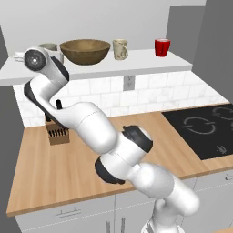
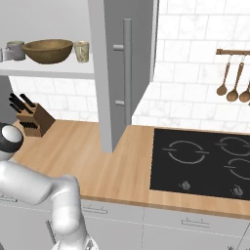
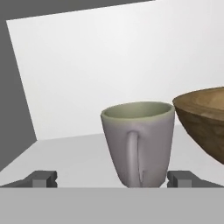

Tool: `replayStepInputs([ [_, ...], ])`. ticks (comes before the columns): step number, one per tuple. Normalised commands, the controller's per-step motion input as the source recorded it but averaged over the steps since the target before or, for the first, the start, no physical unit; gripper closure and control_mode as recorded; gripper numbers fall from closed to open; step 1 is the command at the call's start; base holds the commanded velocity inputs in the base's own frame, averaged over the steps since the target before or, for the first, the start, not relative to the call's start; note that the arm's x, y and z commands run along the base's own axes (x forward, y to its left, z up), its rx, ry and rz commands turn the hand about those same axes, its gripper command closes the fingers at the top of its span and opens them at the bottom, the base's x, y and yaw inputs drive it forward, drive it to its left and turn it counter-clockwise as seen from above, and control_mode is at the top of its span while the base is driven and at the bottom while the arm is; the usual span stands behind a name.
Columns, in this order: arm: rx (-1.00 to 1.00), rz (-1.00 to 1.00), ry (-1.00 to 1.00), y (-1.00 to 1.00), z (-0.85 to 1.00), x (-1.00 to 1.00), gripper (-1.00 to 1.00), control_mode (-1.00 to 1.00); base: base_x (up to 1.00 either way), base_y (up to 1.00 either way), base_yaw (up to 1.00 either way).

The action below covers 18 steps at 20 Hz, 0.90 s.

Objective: Gather all objects into one cabinet and sort the glasses and bowls to opposite sides.

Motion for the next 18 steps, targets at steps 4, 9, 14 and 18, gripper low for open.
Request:
replayStepInputs([
  [4, 0.0, 0.0, 0.0, -0.2, 0.0, 0.21, -1.0, -1.0, 0.0, 0.0, 0.0],
  [9, 0.0, 0.0, 0.0, -0.19, 0.0, 0.02, -1.0, -1.0, 0.0, 0.0, 0.0],
  [14, 0.0, 0.0, 0.0, 0.0, 0.0, 0.0, -1.0, -1.0, 0.0, 0.0, 0.0],
  [18, 0.0, 0.0, 0.0, 0.0, -0.02, 0.01, -1.0, -1.0, 0.0, 0.0, 0.0],
])
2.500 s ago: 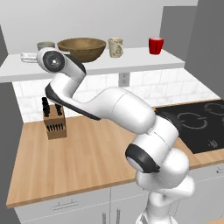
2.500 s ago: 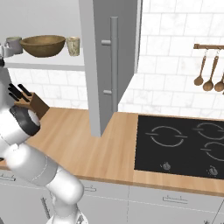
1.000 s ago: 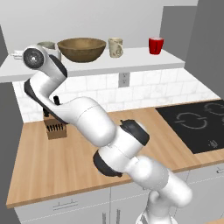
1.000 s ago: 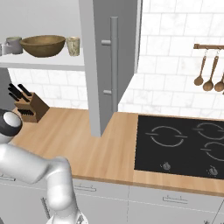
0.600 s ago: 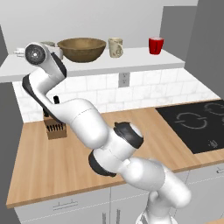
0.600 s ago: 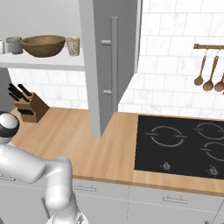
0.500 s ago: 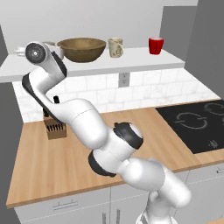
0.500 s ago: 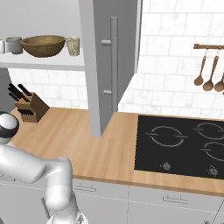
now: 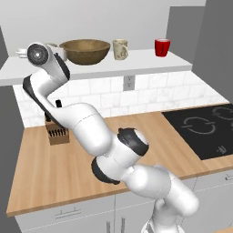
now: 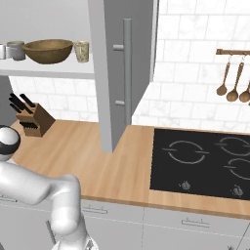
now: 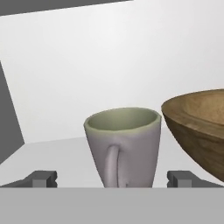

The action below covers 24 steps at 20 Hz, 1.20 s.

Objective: Gather all objects into one cabinet and sort the glasses and bowls to opposite sides.

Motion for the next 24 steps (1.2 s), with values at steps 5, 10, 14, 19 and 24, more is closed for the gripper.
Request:
replayStepInputs([
  [5, 0.0, 0.0, 0.0, 0.0, -0.04, 0.0, -1.0, -1.0, 0.0, 0.0, 0.0],
  [10, 0.0, 0.0, 0.0, 0.0, -0.03, 0.07, -1.0, -1.0, 0.0, 0.0, 0.0],
  [14, 0.0, 0.0, 0.0, 0.0, 0.0, 0.16, -1.0, -1.0, 0.0, 0.0, 0.0],
  [19, 0.0, 0.0, 0.0, 0.0, 0.0, 0.07, -1.0, -1.0, 0.0, 0.0, 0.0],
  [24, 0.0, 0.0, 0.0, 0.0, 0.0, 0.0, 1.0, -1.0, 0.0, 0.0, 0.0],
])
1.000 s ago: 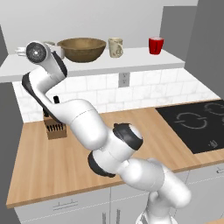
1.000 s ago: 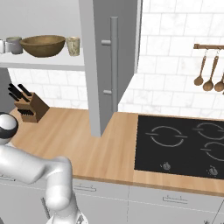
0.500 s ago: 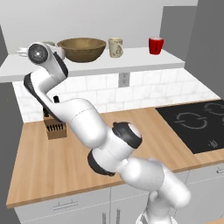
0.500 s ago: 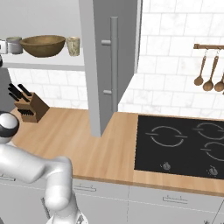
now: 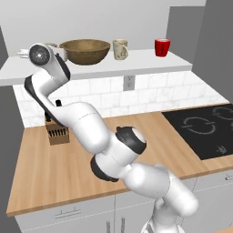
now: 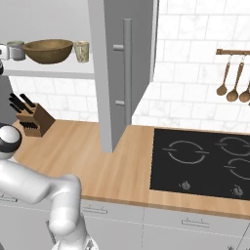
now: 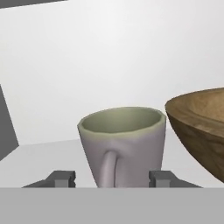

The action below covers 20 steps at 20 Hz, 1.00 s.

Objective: Gather all objects into one cabinet and sort the glasses and bowls to opposite sides.

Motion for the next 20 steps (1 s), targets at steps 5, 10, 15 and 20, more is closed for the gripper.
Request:
replayStepInputs([
  [5, 0.0, 0.0, 0.0, 0.0, 0.0, 0.0, 1.0, -1.0, 0.0, 0.0, 0.0],
  [10, 0.0, 0.0, 0.0, 0.0, 0.0, 0.0, 1.0, -1.0, 0.0, 0.0, 0.0],
  [15, 0.0, 0.0, 0.0, 0.0, 0.0, 0.0, 1.0, -1.0, 0.0, 0.0, 0.0],
  [20, 0.0, 0.0, 0.0, 0.0, 0.0, 0.0, 1.0, -1.0, 0.0, 0.0, 0.0],
])
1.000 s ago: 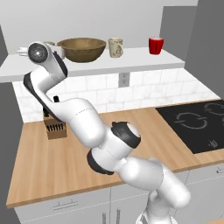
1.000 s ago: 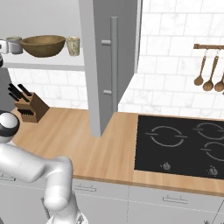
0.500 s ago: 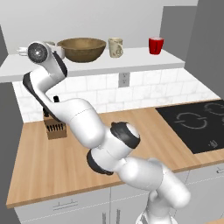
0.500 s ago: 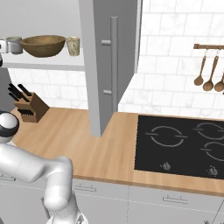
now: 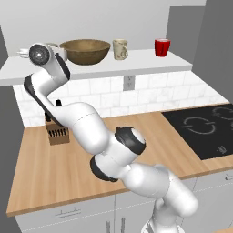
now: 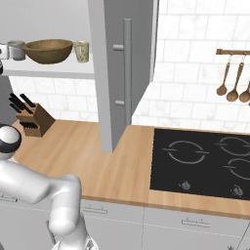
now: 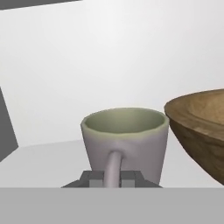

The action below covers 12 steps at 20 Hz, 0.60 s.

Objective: Gather all objects into one cabinet and sort the glasses and bowls to opposite sides.

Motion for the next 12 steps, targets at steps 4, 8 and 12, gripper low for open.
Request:
replayStepInputs([
  [4, 0.0, 0.0, -0.04, 0.0, 0.0, -0.25, 1.0, -1.0, 0.0, 0.0, 0.0],
  [8, 0.0, 0.07, -0.03, -0.11, 0.0, -0.9, 1.0, -1.0, 0.0, 0.0, 0.0],
  [12, 0.0, 0.06, 0.0, -0.44, 0.0, -0.88, 1.0, -1.0, 0.0, 0.0, 0.0],
])
